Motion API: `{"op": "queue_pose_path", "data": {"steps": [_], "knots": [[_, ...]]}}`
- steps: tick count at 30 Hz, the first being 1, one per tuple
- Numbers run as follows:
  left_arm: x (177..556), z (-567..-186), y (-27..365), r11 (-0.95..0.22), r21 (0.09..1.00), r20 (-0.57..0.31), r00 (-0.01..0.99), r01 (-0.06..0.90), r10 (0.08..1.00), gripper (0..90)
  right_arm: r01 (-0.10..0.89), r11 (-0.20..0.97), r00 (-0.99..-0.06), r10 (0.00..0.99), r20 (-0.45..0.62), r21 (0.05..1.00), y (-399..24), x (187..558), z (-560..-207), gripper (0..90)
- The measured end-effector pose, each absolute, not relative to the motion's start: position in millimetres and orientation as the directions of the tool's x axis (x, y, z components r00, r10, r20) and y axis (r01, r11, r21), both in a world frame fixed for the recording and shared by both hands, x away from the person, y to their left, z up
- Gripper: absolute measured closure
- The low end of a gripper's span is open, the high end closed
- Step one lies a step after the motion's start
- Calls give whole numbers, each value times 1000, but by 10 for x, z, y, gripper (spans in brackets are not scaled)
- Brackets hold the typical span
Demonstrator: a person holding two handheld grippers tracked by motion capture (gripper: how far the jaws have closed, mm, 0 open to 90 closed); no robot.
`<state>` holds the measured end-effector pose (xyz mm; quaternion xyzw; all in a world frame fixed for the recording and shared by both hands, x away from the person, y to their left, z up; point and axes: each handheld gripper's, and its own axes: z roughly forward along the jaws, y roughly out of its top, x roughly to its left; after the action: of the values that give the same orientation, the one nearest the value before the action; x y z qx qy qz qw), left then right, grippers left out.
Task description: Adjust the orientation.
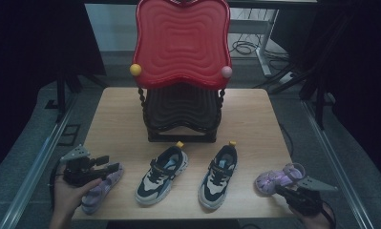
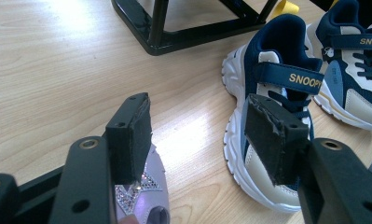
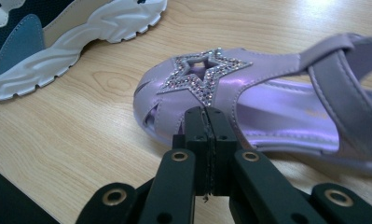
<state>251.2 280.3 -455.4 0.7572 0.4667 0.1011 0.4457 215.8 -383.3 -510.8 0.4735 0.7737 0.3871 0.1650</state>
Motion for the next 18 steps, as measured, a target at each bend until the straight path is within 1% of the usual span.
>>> {"op": "queue_pose_path", "data": {"steps": [18], "knots": [[2520,-4567,2794,-172,766,-263,545,620,796,409,593,266,-502,860,90,760,-3715,2204,-5127,895]]}}
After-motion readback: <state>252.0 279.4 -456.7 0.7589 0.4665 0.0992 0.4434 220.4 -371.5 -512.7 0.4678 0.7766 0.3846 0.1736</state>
